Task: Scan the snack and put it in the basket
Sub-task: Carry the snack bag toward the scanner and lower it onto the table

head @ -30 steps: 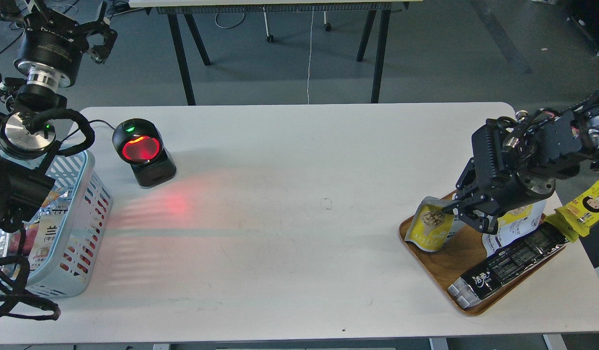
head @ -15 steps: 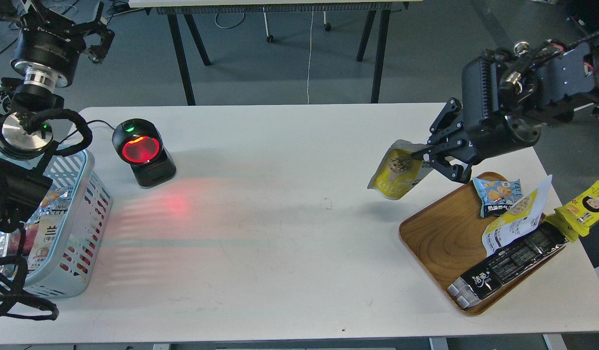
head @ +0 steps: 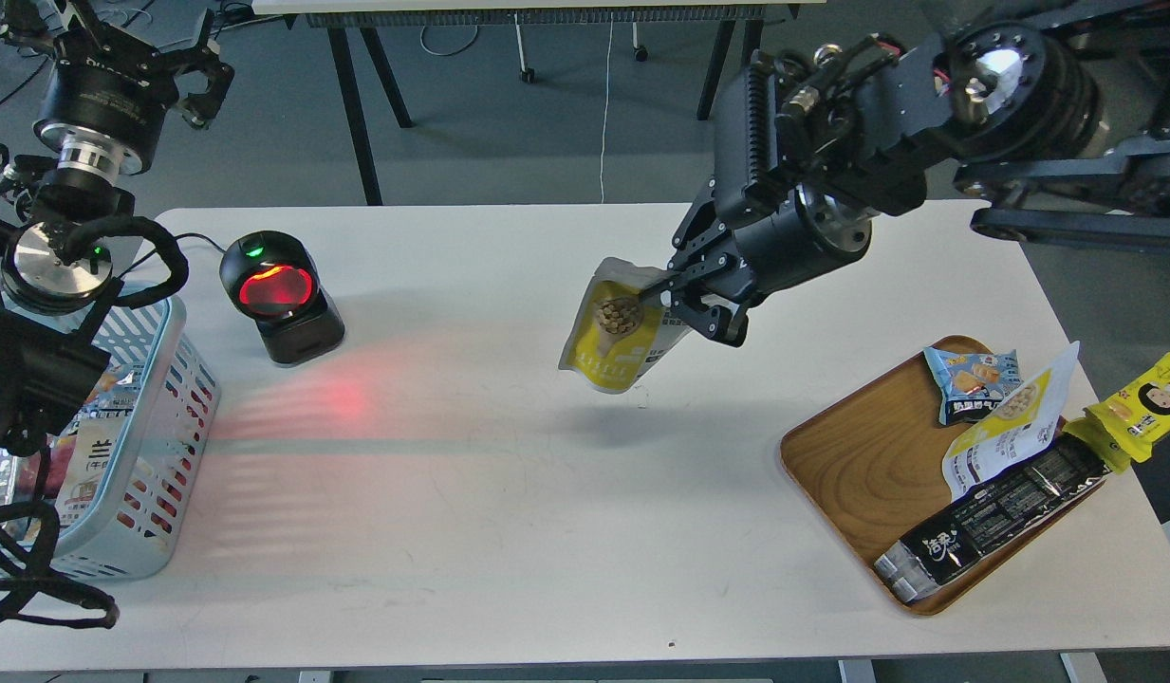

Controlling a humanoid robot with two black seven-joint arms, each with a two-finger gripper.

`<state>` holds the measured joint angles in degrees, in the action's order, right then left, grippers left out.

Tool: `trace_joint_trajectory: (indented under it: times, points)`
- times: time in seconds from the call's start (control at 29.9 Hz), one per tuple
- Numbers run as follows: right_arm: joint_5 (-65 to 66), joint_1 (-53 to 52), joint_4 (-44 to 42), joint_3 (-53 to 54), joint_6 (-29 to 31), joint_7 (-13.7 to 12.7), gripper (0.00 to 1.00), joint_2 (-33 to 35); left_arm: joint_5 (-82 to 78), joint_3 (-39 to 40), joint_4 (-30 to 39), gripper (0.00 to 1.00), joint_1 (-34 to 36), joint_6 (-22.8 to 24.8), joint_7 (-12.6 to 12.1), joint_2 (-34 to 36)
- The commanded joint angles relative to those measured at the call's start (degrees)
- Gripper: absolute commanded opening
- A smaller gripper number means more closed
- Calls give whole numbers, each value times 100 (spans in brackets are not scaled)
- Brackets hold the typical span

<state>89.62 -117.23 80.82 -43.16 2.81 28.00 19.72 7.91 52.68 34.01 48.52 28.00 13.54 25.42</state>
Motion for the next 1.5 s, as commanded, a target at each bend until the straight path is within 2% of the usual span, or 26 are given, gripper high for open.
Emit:
trace_joint_trajectory:
  times: [0.0,0.5,1.07,1.47]
  points:
    - [-146,253,-495,62,-35,0,0,-459,0,6,0,100,-53,0,0,-90]
    - [-612,1035,-1542,221,-26,0,0,-1699,0,32,-8,100,-62,0,0,-72]
    - [-595,1256,-1560,150,-18,0,1,-1840,0,32,-44,100,-71,0,0,-63]
    - [-577,1299,-1622,150,-18,0,6,-1954,0,32,-44,100,-71,0,0,-46]
